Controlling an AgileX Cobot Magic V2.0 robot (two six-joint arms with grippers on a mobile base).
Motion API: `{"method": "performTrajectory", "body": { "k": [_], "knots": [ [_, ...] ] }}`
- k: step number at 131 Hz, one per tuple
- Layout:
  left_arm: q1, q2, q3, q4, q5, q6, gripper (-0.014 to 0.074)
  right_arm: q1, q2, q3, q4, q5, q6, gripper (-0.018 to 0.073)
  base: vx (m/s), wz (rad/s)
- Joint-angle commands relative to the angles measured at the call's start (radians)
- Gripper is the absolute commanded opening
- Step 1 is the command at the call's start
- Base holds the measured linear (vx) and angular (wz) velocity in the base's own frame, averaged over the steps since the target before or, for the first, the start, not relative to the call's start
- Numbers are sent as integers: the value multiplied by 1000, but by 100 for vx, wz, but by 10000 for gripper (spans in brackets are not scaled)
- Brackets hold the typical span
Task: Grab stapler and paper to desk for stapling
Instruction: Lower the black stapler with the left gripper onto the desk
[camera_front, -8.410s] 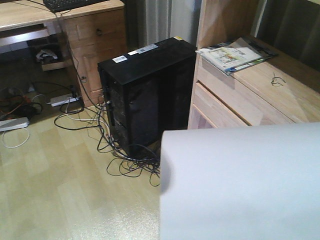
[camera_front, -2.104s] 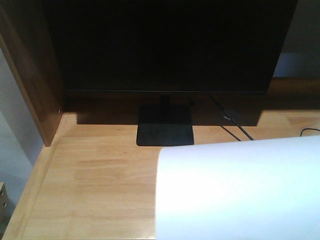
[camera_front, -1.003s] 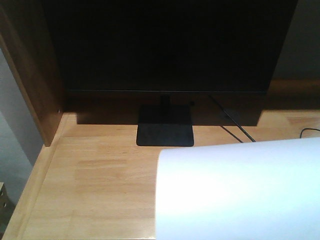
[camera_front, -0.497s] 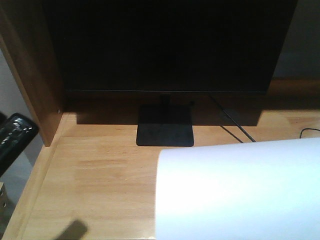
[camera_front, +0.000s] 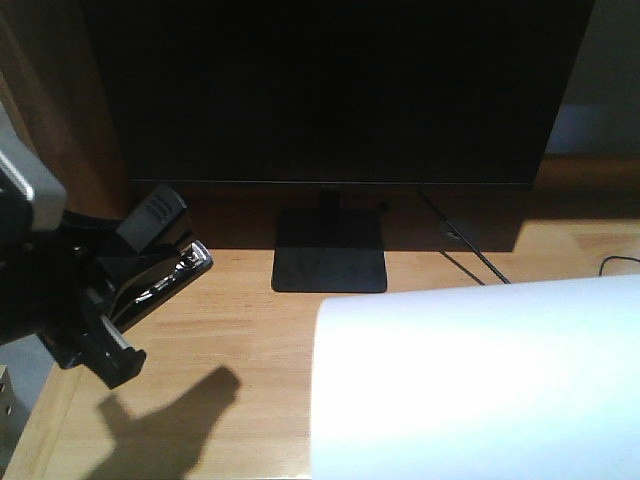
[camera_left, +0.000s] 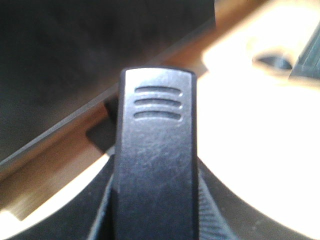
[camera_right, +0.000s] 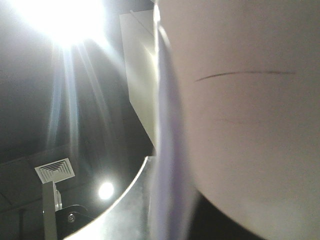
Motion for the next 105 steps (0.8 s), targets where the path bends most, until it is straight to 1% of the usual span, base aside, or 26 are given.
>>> {"method": "performTrajectory", "body": {
  "k": [1,9,17,18,20,28,40,49,56,57,58,59,60,61,64,65,68,70,71,73,82,101,105],
  "knots": [
    [51,53,-32,-146,-95,173,1,0,13,-28,10,-27,-10,-6,0,0],
    [84,98,-32,-207,-75,254,-2,0,13,-28,10,-27,-10,-6,0,0],
    [117,136,-33,-255,-44,335,-8,0,13,-28,10,-27,-10,-6,0,0],
    [121,140,-34,-261,-38,355,-8,0,13,-28,10,-27,-10,-6,0,0],
    [129,149,-35,-267,-32,366,-8,0,13,-28,10,-27,-10,-6,0,0],
    [159,183,-44,-312,32,451,-8,0,13,-28,10,-27,-10,-6,0,0],
    [201,235,-62,-372,130,550,-8,0,13,-28,10,-27,-10,-6,0,0],
    [225,275,-74,-433,196,628,-8,0,13,-28,10,-27,-10,-6,0,0],
    [243,306,-84,-480,256,697,-8,0,13,-28,10,-27,-10,-6,0,0],
    [245,310,-86,-487,263,720,-8,0,13,-28,10,-27,-10,-6,0,0],
    [248,314,-86,-495,270,720,-8,0,13,-28,10,-27,-10,-6,0,0],
    [252,318,-89,-501,278,742,-8,0,13,-28,10,-27,-10,-6,0,0],
    [252,323,-91,-507,286,742,-8,0,13,-28,10,-27,-10,-6,0,0],
    [256,328,-91,-513,294,765,-8,0,13,-28,10,-27,-10,-6,0,0],
    [261,341,-96,-528,319,800,-8,0,13,-28,11,-28,-10,-6,0,0],
    [261,345,-97,-533,327,800,-8,0,13,-28,11,-28,-10,-6,0,0],
    [268,364,-102,-548,360,846,-8,0,13,-28,11,-28,-10,-6,0,0],
    [269,369,-104,-551,369,857,-8,0,13,-28,11,-28,-10,-6,0,0],
    [271,373,-106,-555,377,880,-8,0,13,-28,11,-28,-10,-6,0,0],
    [272,387,-109,-565,398,902,-8,0,13,-28,11,-28,-10,-6,0,0],
    [277,423,-123,-580,447,988,-8,0,13,-28,11,-28,-10,-6,0,0],
    [277,506,-148,-627,527,1109,-8,0,13,-28,11,-28,-10,-6,0,0],
    [277,523,-152,-636,545,1122,-8,0,13,-28,11,-28,-10,-6,0,0]
  ]
}}
